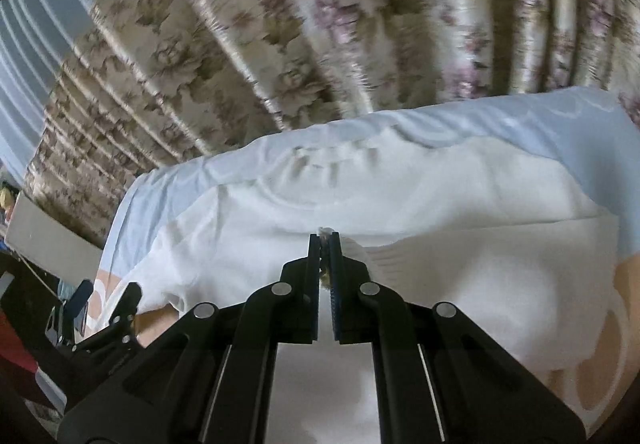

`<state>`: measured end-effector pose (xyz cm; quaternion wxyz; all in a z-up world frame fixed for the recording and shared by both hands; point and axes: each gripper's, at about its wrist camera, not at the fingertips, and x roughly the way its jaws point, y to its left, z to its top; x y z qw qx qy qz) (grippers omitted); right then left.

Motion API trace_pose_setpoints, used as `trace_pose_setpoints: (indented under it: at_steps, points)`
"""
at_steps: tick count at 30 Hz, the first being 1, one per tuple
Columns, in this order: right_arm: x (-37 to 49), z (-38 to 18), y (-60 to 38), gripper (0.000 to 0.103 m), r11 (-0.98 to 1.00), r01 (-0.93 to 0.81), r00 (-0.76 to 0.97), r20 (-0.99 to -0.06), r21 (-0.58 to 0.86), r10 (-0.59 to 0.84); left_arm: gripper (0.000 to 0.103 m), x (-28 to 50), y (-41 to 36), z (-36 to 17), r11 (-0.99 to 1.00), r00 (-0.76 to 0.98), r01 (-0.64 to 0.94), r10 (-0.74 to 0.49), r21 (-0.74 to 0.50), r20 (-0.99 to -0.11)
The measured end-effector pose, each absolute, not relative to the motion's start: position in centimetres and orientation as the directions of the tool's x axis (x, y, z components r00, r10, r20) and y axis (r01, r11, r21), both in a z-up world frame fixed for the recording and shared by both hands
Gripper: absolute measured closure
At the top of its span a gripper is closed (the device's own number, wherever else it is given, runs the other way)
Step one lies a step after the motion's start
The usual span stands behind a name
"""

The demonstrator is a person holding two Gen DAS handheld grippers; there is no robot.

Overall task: Fold small clothes
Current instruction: 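Carry the held sleeve across the sweater body with the right gripper, then open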

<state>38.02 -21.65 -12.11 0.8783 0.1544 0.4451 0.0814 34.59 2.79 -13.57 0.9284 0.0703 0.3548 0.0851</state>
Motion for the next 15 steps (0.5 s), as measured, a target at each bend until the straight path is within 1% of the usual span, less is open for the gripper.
trace_pose_setpoints:
  at_steps: [5, 14, 15]
  points:
    - [39.5, -13.1, -17.4, 0.098, 0.929, -0.066, 0.569, -0.751, 0.365, 0.335, 0.001, 35.8, 5.4, -14.6, 0.972, 0.72, -0.129, 0.229, 0.197, -0.655]
    - [41.3, -14.1, -8.8, 0.099, 0.908, -0.18, 0.525, -0.744, 0.379, 0.414, 0.001, 35.4, 10.2, -15.6, 0.962, 0.695, -0.182, 0.272, 0.204, -0.666]
    - [41.4, -14.1, -8.2, 0.102, 0.906, -0.186, 0.523, -0.742, 0.38, 0.419, 0.001, 35.2, 10.8, -15.7, 0.96, 0.69, -0.19, 0.278, 0.204, -0.669]
